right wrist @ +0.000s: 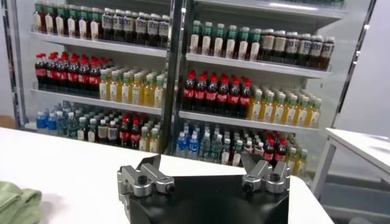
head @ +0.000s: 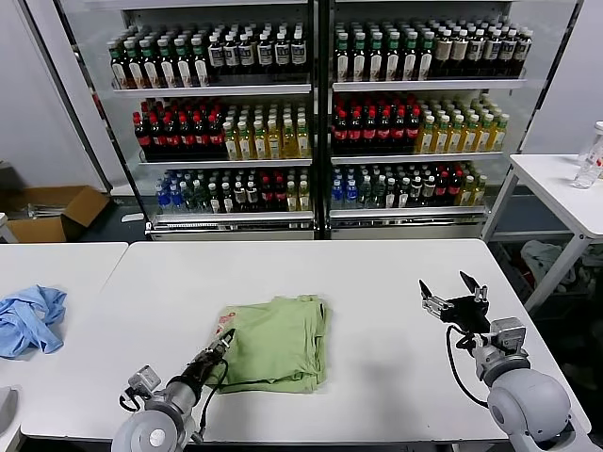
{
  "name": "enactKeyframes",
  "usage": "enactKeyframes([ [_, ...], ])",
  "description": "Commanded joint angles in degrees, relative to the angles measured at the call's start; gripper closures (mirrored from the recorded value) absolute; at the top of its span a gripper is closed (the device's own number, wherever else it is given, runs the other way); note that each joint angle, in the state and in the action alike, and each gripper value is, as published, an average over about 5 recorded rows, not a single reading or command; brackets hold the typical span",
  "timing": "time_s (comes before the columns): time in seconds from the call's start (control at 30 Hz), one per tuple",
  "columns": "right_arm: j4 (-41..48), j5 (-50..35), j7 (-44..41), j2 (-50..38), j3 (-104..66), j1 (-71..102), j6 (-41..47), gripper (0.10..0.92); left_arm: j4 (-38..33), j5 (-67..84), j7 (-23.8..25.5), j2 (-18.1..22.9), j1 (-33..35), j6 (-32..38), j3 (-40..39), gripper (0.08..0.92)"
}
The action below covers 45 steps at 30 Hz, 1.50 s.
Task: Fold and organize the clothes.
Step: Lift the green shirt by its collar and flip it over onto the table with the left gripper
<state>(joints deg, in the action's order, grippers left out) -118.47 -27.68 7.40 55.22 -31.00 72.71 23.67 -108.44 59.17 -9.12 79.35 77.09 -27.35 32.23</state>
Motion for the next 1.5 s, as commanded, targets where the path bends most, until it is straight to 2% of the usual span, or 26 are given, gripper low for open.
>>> enactKeyframes([
  [0.03, -0.8, -0.6, 0.0, -0.4, -1.2, -0.1, 0.2, 0.203, 1.3, 16.2, 0.2, 1.2, -1.5, 1.2, 2.5, 0.675],
  [0.27, -0.3, -2.3, 0.3, -0.8, -1.8, -0.9, 0.6, 0.203, 1.7, 23.9, -1.7, 1.0, -2.0, 0.4, 7.3, 0.872],
  [0.4, 0.2, -2.9, 0.4, -0.9, -1.3, -2.3, 0.5, 0.203, 0.8, 25.2, -2.6, -1.8, -1.5, -0.5, 13.7, 0.908],
  [0.5, 0.2, -2.9, 0.4, -0.9, -0.6, -3.3, 0.4, 0.203, 0.0, 25.7, -3.0, -6.6, -0.5, -1.3, 20.9, 0.908],
  [0.7, 0.3, -2.3, 0.4, 0.1, 1.5, -4.4, -0.2, 0.203, -0.2, 29.1, -3.8, -21.7, -0.3, -2.0, 33.8, 0.908],
  [0.77, 0.1, -2.0, 0.3, 0.4, 2.0, -4.3, -0.4, 0.203, -1.7, 28.9, -4.3, -25.3, -0.8, -1.7, 35.2, 0.908],
  [0.83, -0.3, -1.8, 0.3, 0.4, 2.4, -4.0, -0.5, 0.203, -4.6, 27.1, -4.7, -26.6, -1.0, -0.8, 33.9, 0.908],
  [0.9, -0.7, -1.2, 0.1, 0.5, 2.7, -3.5, -0.6, 0.203, -8.3, 23.3, -4.9, -25.6, -0.9, 0.5, 29.7, 0.908],
  [0.97, -1.0, -0.3, -0.1, 0.8, 2.8, -2.8, -0.8, 0.203, -11.6, 17.2, -5.0, -22.2, -1.0, 1.9, 22.5, 0.908],
  [1.13, -1.8, 1.5, -0.2, 1.1, 2.3, -1.9, -1.4, 0.203, -13.2, 1.1, -4.7, -9.8, -4.7, 5.6, 0.7, 0.908],
  [1.33, -3.0, 2.5, -0.4, 0.6, 1.6, -1.6, -1.4, 0.203, -7.1, -16.2, -3.1, 2.9, -10.0, 7.5, -20.9, 0.908],
  [1.5, -3.8, 1.7, -0.1, -0.2, 1.6, -2.2, -1.4, 0.203, 2.5, -24.3, -2.7, 10.9, -14.3, 8.6, -28.2, 0.908],
])
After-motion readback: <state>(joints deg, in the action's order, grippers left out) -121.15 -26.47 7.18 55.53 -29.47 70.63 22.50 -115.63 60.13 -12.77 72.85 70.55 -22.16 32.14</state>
